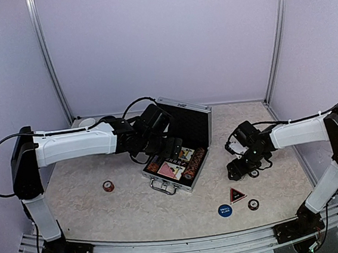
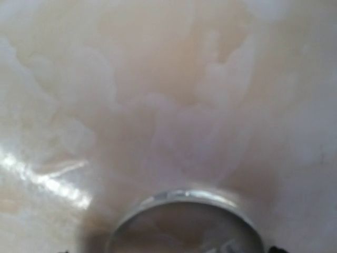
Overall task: Pack up texas hold em set
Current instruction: Pick up the dealer button from the center of the board.
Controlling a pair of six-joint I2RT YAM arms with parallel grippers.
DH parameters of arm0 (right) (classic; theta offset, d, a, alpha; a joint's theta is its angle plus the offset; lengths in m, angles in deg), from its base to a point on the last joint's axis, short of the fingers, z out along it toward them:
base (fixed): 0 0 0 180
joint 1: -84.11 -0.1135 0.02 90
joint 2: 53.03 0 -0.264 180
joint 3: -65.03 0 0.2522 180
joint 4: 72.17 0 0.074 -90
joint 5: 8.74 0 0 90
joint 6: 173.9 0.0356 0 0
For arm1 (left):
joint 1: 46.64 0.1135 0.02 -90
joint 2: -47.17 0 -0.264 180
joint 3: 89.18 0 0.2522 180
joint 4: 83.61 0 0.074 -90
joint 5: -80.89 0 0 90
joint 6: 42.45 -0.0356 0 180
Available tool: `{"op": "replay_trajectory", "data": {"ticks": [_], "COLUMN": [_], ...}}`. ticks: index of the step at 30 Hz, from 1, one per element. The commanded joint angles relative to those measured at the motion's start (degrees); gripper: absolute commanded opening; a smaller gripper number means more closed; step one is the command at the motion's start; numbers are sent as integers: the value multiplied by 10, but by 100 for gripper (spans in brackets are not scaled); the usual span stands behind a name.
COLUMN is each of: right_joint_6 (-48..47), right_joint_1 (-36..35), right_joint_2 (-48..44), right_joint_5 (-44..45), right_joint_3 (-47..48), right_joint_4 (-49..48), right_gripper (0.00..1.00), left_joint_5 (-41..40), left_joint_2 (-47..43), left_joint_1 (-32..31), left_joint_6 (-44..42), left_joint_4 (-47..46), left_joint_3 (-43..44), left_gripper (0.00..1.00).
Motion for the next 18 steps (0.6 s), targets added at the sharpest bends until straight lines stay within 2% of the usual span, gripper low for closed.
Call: {"op": "replay_trajectory", "data": {"ticks": [1, 12, 18], "right_joint_6": [5, 14, -5], "right_joint_1": [6, 3, -25], "right_joint_2": [14, -9, -30], "right_joint_5": [-27, -11, -25], "right_joint_3": [5, 8, 38], "right_joint_4": [8, 17, 13], "right_gripper": [77, 57, 53], "left_joint_5": [-17, -25, -12], "left_joint_2": [-5, -9, -21], "left_joint_1": [-4, 3, 29], "left_joint_6": [-6, -2, 14], "left_joint_4": [1, 4, -5], "left_joint_3": [10, 5, -24], "left_gripper": [90, 90, 90]}}
